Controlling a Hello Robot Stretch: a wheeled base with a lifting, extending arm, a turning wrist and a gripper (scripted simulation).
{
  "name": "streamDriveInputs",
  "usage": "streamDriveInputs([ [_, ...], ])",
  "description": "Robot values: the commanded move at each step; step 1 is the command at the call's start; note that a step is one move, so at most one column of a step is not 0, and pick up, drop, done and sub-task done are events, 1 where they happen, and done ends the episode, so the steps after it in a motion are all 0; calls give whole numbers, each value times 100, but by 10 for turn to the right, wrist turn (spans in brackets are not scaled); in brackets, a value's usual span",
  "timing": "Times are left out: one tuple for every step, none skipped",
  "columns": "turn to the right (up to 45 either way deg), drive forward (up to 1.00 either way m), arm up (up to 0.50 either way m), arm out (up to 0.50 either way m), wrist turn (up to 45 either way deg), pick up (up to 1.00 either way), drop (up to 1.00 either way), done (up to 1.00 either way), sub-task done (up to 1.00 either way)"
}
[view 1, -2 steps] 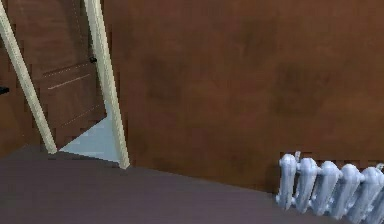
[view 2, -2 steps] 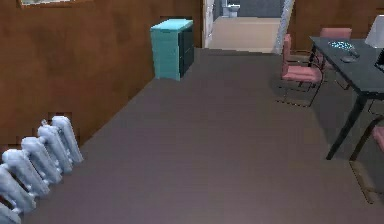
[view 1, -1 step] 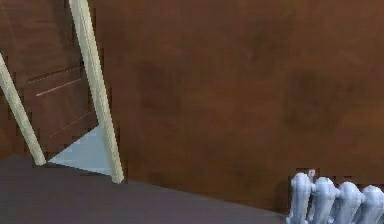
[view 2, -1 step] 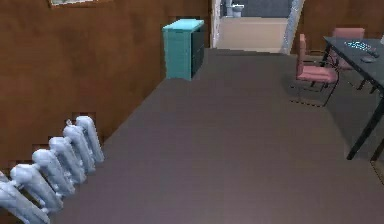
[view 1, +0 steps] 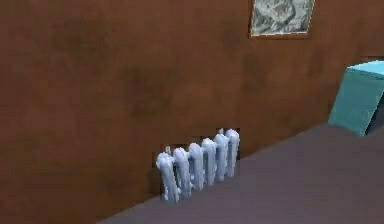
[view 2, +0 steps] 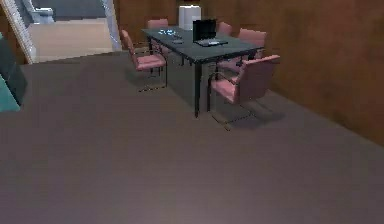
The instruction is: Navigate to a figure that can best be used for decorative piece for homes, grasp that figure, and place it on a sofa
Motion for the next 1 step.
streamDriveInputs([
  [450, 0, 0, 0, 0, 0, 0, 0, 0],
])
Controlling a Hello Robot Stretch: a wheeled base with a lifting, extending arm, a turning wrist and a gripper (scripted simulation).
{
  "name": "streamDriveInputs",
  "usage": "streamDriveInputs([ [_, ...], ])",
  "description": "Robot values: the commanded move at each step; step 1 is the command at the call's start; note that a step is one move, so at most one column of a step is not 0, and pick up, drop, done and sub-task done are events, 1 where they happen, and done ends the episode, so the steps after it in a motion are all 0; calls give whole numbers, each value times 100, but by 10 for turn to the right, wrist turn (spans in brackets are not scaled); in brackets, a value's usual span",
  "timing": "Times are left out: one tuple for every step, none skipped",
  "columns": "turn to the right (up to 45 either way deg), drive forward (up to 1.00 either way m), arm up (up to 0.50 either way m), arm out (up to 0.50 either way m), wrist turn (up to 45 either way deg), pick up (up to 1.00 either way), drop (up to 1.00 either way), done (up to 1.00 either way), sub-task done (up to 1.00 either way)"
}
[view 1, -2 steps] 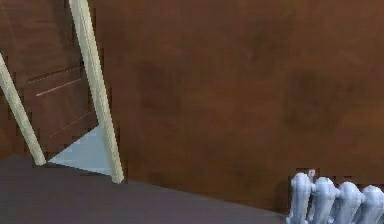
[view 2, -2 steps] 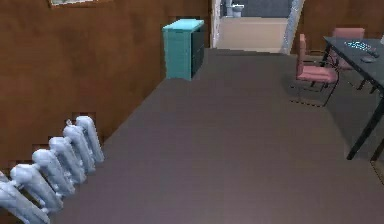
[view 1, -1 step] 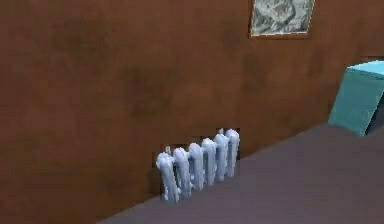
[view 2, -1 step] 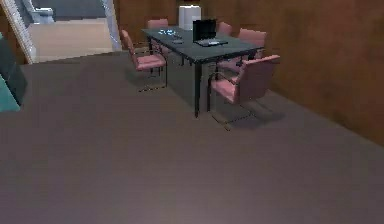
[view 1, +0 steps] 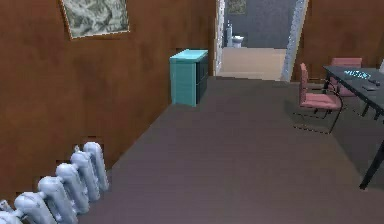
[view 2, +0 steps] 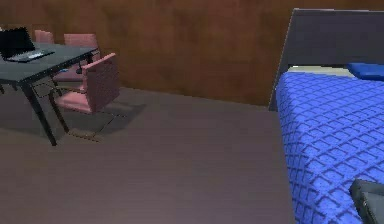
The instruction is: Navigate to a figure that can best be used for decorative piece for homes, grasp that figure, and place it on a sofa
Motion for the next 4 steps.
streamDriveInputs([
  [150, 0, 0, 0, 0, 0, 0, 0, 0],
  [0, 20, 0, 0, 0, 0, 0, 0, 0],
  [0, 100, 0, 0, 0, 0, 0, 0, 0],
  [0, 100, 0, 0, 0, 0, 0, 0, 0],
])
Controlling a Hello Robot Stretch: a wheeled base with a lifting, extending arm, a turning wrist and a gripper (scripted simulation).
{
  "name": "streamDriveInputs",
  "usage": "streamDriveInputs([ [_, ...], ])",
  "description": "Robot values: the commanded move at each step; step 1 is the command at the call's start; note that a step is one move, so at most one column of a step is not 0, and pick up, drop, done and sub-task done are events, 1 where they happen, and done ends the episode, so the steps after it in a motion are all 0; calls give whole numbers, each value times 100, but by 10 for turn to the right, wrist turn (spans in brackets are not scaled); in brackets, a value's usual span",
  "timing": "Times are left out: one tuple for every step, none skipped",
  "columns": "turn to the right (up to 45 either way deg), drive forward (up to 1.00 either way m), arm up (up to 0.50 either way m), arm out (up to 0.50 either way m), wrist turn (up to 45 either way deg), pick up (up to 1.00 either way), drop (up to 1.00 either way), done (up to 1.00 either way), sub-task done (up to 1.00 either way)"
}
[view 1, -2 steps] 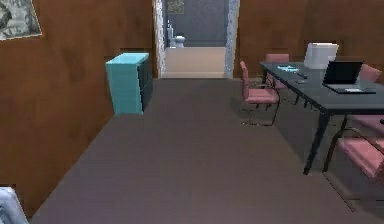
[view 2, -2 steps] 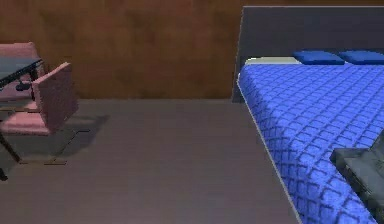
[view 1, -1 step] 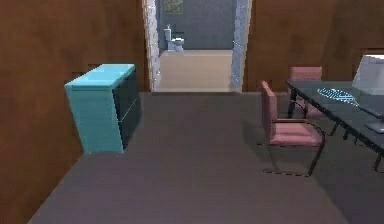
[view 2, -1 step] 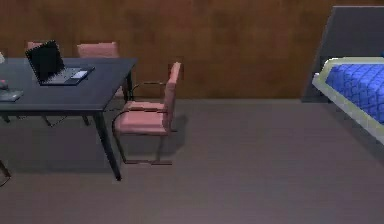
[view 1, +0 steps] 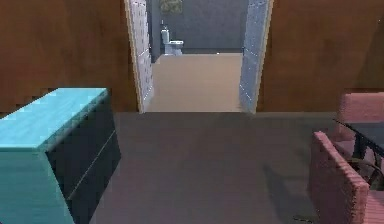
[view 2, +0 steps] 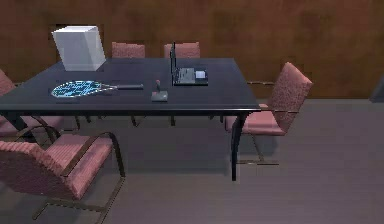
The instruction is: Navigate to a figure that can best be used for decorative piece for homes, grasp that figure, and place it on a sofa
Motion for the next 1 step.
streamDriveInputs([
  [30, 0, 0, 0, 0, 0, 0, 0, 0],
])
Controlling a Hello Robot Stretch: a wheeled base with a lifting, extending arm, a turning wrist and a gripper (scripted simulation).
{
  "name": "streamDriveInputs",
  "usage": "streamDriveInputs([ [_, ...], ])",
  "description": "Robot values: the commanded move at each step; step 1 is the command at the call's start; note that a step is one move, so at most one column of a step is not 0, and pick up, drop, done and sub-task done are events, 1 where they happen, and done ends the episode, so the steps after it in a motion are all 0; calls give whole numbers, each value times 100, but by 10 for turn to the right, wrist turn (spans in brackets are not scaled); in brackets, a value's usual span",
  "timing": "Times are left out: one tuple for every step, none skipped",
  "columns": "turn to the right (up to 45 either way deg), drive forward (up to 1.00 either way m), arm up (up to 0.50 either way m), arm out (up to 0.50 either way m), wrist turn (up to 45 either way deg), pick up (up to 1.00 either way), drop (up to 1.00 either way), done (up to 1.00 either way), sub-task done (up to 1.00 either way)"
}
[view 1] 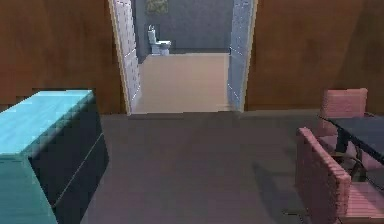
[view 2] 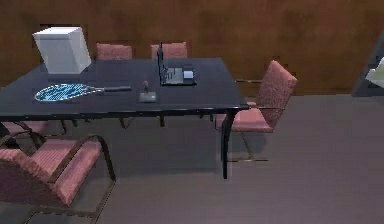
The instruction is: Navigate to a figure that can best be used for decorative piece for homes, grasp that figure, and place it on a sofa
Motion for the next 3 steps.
streamDriveInputs([
  [0, 100, 0, 0, 0, 0, 0, 0, 0],
  [0, 35, 0, 0, 0, 0, 0, 0, 0],
  [30, 0, 0, 0, 0, 0, 0, 0, 0],
])
